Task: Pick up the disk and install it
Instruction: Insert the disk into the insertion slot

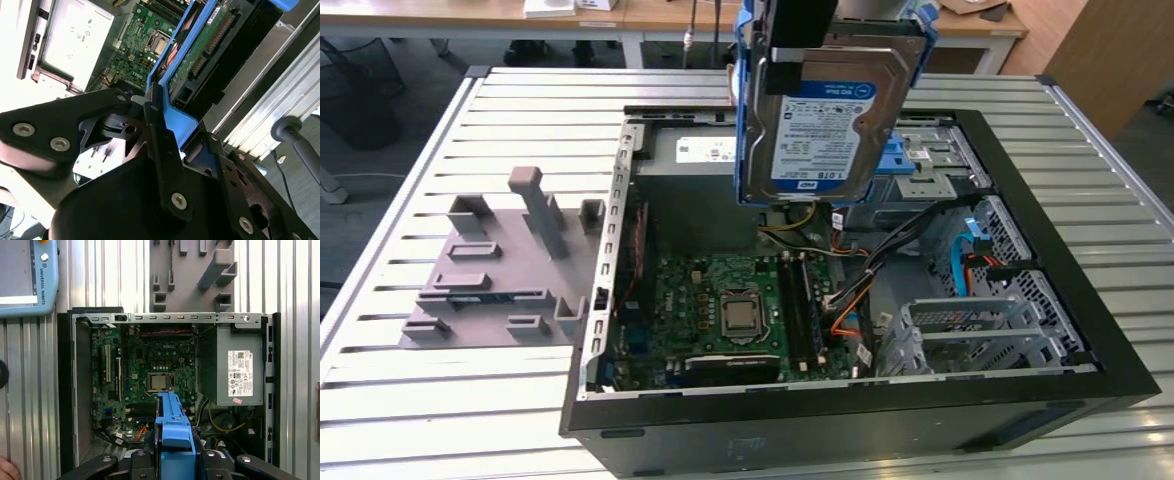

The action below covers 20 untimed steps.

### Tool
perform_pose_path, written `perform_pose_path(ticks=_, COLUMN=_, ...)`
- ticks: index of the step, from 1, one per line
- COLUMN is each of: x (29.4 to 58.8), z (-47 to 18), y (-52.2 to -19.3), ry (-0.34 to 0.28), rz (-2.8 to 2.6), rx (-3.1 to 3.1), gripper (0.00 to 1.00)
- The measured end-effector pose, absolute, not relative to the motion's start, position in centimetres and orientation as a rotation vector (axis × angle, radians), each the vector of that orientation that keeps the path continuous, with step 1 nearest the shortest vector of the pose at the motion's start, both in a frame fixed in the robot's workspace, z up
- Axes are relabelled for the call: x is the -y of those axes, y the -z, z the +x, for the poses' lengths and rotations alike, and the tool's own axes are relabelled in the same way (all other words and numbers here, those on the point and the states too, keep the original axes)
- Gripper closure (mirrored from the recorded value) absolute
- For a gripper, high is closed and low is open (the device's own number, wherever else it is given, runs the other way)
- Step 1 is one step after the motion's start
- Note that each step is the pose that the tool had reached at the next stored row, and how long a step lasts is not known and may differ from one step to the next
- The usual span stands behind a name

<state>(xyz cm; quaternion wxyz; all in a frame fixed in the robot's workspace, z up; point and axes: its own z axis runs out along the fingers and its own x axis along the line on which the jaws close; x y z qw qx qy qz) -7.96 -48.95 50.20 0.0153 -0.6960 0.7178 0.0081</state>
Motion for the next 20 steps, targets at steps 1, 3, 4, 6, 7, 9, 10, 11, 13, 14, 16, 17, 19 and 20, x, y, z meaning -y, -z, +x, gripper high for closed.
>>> perform_pose_path(ticks=1, x=49.0, z=-7.8, y=-50.2, ry=-0.025, rz=-2.165, rx=-2.234, gripper=0.64)
perform_pose_path(ticks=3, x=49.0, z=-7.5, y=-50.2, ry=-0.025, rz=-2.166, rx=-2.234, gripper=0.64)
perform_pose_path(ticks=4, x=49.0, z=-7.3, y=-50.2, ry=-0.025, rz=-2.166, rx=-2.234, gripper=0.64)
perform_pose_path(ticks=6, x=49.1, z=-7.0, y=-50.1, ry=-0.025, rz=-2.166, rx=-2.234, gripper=0.64)
perform_pose_path(ticks=7, x=49.2, z=-6.9, y=-50.1, ry=-0.025, rz=-2.165, rx=-2.234, gripper=0.64)
perform_pose_path(ticks=9, x=49.5, z=-6.8, y=-50.1, ry=-0.025, rz=-2.164, rx=-2.235, gripper=0.64)
perform_pose_path(ticks=10, x=49.6, z=-6.8, y=-50.1, ry=-0.025, rz=-2.164, rx=-2.235, gripper=0.64)
perform_pose_path(ticks=11, x=49.8, z=-6.8, y=-50.1, ry=-0.025, rz=-2.164, rx=-2.235, gripper=0.64)
perform_pose_path(ticks=13, x=50.1, z=-6.8, y=-50.0, ry=-0.025, rz=-2.163, rx=-2.236, gripper=0.64)
perform_pose_path(ticks=14, x=50.3, z=-6.8, y=-50.0, ry=-0.025, rz=-2.162, rx=-2.237, gripper=0.64)
perform_pose_path(ticks=16, x=50.6, z=-6.8, y=-50.0, ry=-0.025, rz=-2.162, rx=-2.237, gripper=0.64)
perform_pose_path(ticks=17, x=50.8, z=-6.8, y=-50.0, ry=-0.024, rz=-2.161, rx=-2.238, gripper=0.64)
perform_pose_path(ticks=19, x=51.1, z=-6.8, y=-50.0, ry=-0.024, rz=-2.161, rx=-2.239, gripper=0.64)
perform_pose_path(ticks=20, x=51.2, z=-6.8, y=-50.0, ry=-0.024, rz=-2.16, rx=-2.239, gripper=0.64)
